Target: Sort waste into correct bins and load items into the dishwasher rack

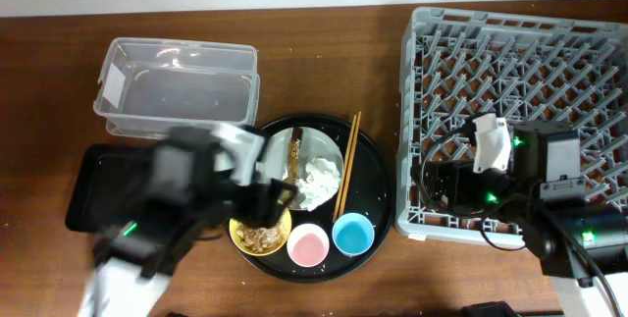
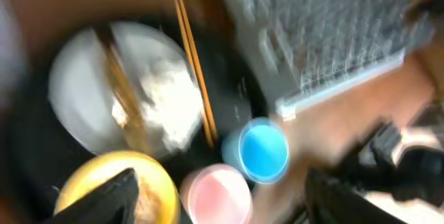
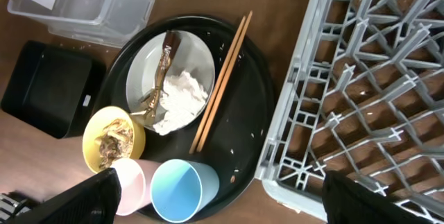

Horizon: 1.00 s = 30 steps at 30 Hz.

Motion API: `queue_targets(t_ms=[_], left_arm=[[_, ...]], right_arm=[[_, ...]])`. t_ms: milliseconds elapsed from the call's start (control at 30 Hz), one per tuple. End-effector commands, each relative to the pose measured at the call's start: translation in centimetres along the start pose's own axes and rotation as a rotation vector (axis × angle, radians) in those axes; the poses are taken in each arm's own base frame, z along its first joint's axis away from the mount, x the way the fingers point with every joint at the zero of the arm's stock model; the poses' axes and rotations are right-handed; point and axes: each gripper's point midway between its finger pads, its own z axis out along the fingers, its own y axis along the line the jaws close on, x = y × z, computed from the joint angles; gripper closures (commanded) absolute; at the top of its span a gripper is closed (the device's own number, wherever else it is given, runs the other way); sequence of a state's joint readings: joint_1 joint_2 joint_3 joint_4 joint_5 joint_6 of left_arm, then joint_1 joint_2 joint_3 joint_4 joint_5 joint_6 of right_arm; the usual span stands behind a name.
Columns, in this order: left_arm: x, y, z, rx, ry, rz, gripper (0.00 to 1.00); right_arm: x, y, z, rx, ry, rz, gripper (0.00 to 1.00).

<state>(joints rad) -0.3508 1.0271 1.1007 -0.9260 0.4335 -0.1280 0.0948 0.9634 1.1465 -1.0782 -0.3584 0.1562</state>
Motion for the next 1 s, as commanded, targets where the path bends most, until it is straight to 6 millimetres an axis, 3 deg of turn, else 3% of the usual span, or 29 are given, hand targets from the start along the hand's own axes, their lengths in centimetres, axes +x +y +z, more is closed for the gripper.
queue_targets(t_ms=[0, 33, 133, 300, 400, 600, 667, 767, 867, 967], left_arm=[[6.2, 1.4, 6.4, -0.176, 0.352, -0.142, 0.37], [8.0, 0.8, 8.4, -0.181, 0.443, -0.133, 0.42], [10.2, 1.1, 10.7, -0.277, 0.531, -0.105, 0.46], [12.9, 0.9, 11.4, -0.342, 0.611, -0.115, 0.47], [16.0, 2.9, 11.2, -0.411, 0.666, -0.148, 0.52], [14.1, 2.1, 12.0, -0.371, 0.592, -0.14, 0.56], [12.3, 1.0, 11.2, -0.341, 0.543, -0.136, 0.55], [10.5, -0.2, 9.4, -0.31, 0.482, -0.129, 0.45], [10.5, -0.3, 8.3, -0.312, 0.473, -0.131, 0.41], [11.0, 0.0, 8.6, -0.322, 0.496, -0.133, 0.36]], right_arm=[[-0.5, 0.5, -0.7, -0.013, -0.018, -0.001, 0.06], [-0.3, 0.4, -0.7, -0.012, -0.009, 0.003, 0.06], [0.2, 0.3, -0.6, -0.008, 0.014, 0.011, 0.06], [0.5, 0.3, -0.6, -0.006, 0.024, 0.015, 0.06], [1.0, 0.2, -0.7, -0.003, 0.045, 0.023, 0.06], [1.1, 0.2, -0.7, -0.002, 0.048, 0.024, 0.06], [1.1, 0.2, -0.7, -0.002, 0.049, 0.025, 0.06], [1.1, 0.2, -0.7, -0.002, 0.049, 0.025, 0.06], [1.1, 0.2, -0.7, -0.002, 0.049, 0.025, 0.06], [1.2, 0.2, -0.7, -0.002, 0.05, 0.025, 0.06]])
